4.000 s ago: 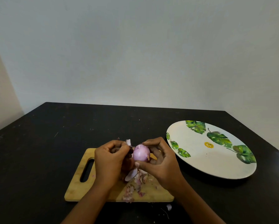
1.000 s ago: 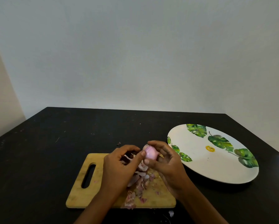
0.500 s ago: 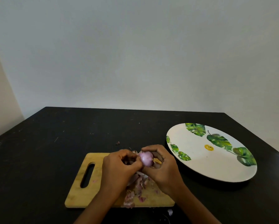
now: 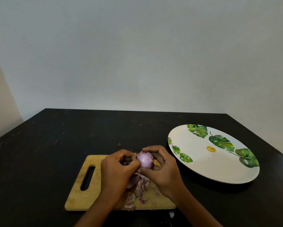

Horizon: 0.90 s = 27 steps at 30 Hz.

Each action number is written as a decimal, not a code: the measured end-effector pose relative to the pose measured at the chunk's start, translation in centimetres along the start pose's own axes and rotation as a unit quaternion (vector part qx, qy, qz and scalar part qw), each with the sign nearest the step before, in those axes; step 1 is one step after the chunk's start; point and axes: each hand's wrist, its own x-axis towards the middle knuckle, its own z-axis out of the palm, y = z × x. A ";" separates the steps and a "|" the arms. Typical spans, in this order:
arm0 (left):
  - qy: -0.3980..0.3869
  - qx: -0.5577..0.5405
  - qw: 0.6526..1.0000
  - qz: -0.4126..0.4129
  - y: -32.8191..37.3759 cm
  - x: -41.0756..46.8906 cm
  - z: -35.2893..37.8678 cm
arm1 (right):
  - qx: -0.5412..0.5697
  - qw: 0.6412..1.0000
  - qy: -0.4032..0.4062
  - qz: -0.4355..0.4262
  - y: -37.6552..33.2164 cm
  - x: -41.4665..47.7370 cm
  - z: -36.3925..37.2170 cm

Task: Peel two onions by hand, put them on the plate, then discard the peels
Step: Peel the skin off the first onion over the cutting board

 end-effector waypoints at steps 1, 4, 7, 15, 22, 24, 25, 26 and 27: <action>0.002 -0.012 1.000 -0.012 0.1 0.1 -0.1 | 0.026 1.000 -0.005 0.012 -0.2 0.0 -0.1; 0.014 -0.043 0.998 -0.037 0.2 0.3 -0.3 | 0.084 0.996 0.000 0.030 -0.6 0.2 -0.2; 0.030 -0.047 0.997 -0.053 -0.1 0.6 -0.4 | 0.148 0.987 0.017 0.068 -0.8 0.4 -0.5; 0.032 -0.040 0.998 -0.020 0.4 0.3 -0.2 | 0.181 0.978 0.026 0.098 -0.7 0.7 -0.8; -0.064 -0.132 0.987 -0.065 0.9 0.6 -0.5 | 0.054 0.997 0.007 0.046 -0.3 0.6 -0.8; -0.078 -0.166 0.978 -0.098 0.9 0.6 -0.7 | 0.049 0.998 0.007 0.044 -0.2 0.6 -0.9; -0.083 -0.182 0.973 -0.113 0.9 0.6 -0.7 | 0.049 0.998 0.009 0.046 -0.1 0.6 -0.9; -0.086 -0.189 0.971 -0.122 0.9 0.6 -0.8 | 0.051 0.997 0.011 0.048 0.0 0.5 -0.8; -0.083 -0.185 0.972 -0.122 0.9 0.7 -0.8 | 0.053 0.997 0.012 0.050 0.0 0.5 -0.8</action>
